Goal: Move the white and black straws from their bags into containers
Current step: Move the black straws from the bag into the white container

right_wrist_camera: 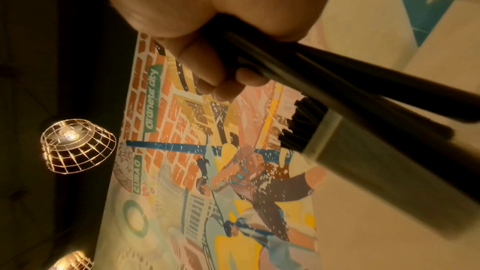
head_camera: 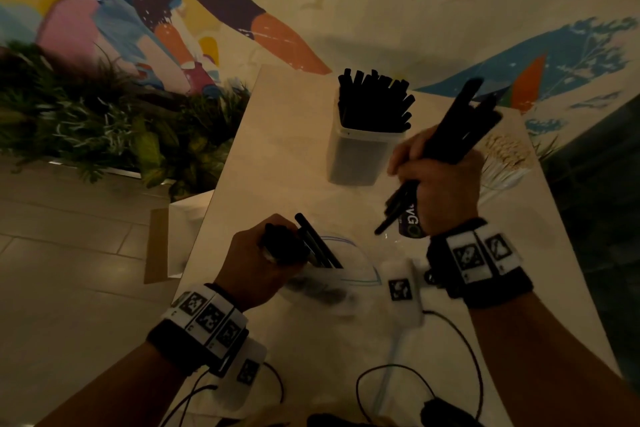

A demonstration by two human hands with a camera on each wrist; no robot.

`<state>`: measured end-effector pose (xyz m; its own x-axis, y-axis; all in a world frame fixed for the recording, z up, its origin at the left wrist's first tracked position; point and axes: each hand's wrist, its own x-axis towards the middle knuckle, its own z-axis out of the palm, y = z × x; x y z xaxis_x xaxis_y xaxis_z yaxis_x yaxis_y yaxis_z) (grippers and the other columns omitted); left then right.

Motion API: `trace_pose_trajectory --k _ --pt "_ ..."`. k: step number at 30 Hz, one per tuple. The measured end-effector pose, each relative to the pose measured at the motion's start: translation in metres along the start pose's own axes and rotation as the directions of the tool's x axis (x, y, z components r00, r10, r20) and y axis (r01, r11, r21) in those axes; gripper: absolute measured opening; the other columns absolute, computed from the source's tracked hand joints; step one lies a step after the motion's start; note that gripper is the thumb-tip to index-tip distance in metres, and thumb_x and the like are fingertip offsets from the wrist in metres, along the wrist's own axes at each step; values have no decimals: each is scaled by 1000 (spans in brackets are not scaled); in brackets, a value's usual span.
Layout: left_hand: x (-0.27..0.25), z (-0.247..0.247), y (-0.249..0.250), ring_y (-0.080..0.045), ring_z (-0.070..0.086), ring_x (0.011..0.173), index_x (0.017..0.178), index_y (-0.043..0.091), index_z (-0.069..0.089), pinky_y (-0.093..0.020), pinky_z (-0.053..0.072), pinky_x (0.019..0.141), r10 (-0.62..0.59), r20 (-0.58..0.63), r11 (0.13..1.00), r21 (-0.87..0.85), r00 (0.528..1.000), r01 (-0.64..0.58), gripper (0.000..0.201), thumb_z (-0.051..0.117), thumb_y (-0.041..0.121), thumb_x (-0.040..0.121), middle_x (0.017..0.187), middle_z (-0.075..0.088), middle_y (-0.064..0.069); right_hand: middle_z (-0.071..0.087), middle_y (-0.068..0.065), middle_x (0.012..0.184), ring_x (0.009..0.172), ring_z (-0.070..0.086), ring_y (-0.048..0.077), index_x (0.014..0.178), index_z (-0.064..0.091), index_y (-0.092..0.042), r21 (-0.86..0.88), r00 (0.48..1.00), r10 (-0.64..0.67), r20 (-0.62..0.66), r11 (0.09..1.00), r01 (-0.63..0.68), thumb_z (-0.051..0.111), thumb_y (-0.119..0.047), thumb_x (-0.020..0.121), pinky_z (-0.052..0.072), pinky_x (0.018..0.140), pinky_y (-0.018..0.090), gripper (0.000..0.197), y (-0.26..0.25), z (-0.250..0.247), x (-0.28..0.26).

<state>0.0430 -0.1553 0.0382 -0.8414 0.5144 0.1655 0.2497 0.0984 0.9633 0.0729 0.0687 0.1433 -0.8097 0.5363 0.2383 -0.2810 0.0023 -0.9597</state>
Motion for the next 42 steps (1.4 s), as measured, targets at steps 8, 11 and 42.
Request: trace_pose_trajectory --k 8,11,42 --pt "-1 -1 0 -7 62 79 86 34 57 -21 52 72 19 -10 1000 21 1000 -18 29 70 38 61 87 65 11 63 15 67 65 63 22 67 60 -7 92 938 -279 -205 949 303 51 24 70 51 65 29 33 -43 20 96" --pt "-2 -2 0 -8 62 78 86 31 57 -24 52 72 20 -12 999 27 1000 -20 28 70 37 61 87 64 10 66 -5 60 60 64 4 70 59 -15 25 923 -235 -305 967 254 55 18 76 51 61 17 34 -37 27 106" --pt "-6 -2 -1 -6 62 80 87 35 55 -16 50 72 14 -35 999 35 999 -13 32 69 38 59 92 64 11 36 11 148 136 34 19 142 32 -9 -750 940 -327 -99 645 145 57 -70 73 26 114 36 96 38 17 143"
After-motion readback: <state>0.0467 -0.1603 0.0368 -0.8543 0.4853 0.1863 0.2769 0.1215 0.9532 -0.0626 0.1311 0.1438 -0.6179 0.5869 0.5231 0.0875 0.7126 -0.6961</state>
